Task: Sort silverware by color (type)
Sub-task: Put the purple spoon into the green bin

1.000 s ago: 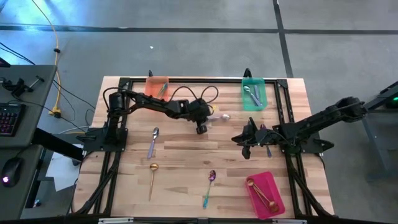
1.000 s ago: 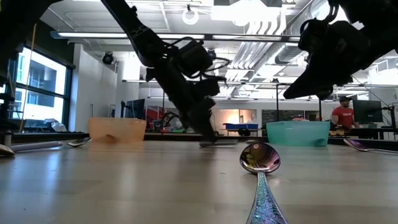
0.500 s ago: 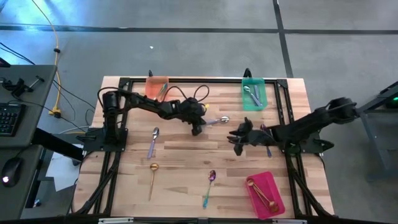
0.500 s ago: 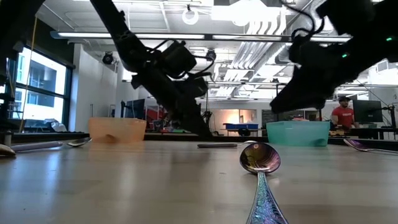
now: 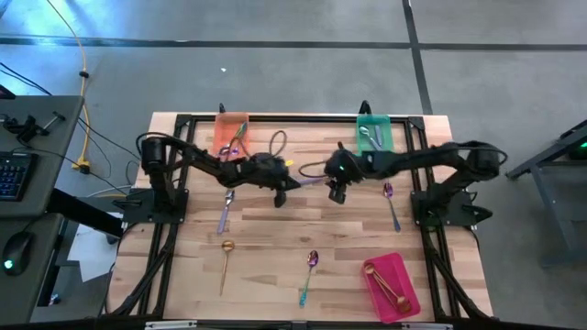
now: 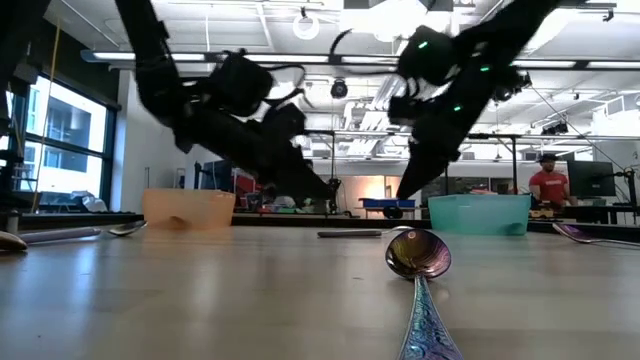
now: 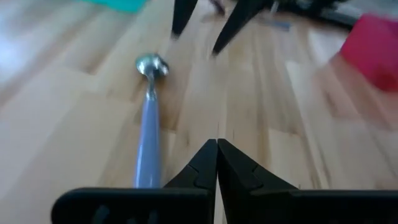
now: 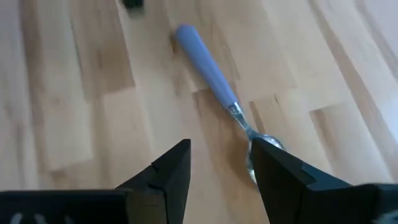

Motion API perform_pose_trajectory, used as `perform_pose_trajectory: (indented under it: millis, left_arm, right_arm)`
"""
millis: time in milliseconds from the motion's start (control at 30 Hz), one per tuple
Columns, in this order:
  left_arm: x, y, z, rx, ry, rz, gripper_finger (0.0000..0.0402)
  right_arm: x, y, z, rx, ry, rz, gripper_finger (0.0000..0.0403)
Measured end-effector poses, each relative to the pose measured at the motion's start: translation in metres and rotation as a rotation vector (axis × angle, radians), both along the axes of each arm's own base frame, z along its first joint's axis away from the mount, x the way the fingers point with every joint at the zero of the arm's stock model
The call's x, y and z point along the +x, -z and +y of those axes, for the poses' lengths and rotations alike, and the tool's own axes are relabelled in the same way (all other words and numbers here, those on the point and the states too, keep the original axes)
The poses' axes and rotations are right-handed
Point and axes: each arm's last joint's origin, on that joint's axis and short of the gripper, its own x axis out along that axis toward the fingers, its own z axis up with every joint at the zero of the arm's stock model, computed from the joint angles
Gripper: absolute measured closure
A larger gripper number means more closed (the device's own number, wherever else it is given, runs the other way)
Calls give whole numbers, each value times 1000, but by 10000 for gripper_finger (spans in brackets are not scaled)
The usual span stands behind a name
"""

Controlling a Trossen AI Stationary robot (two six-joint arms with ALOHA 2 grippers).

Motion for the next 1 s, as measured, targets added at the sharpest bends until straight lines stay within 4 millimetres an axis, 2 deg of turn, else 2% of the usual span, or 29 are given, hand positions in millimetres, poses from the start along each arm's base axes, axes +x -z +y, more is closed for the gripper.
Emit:
perform_pose_trajectory:
  millis: [167, 333, 567, 700, 933, 1000]
  left_arm:
    - [-24, -1, -1, 15, -13, -79, 399]
    - [-41, 2, 0, 13, -31, -76, 399]
    - [-51, 9, -1, 24, -38, -42, 399]
    - [-51, 7, -1, 46, -30, -55, 399]
    - [-49, 1, 4, 95, -35, -126, 399]
    - [-50, 0, 8, 98, -48, -130, 399]
  right_arm:
    - [27, 3, -21, -15, -116, 128, 250]
    - [49, 18, -37, 31, -189, 259, 250]
    - [61, 39, -51, 110, -165, 403, 255]
    - [60, 42, -53, 137, -147, 436, 288]
    - [58, 42, -51, 254, -130, 416, 386]
    - [56, 38, -49, 296, -115, 410, 394]
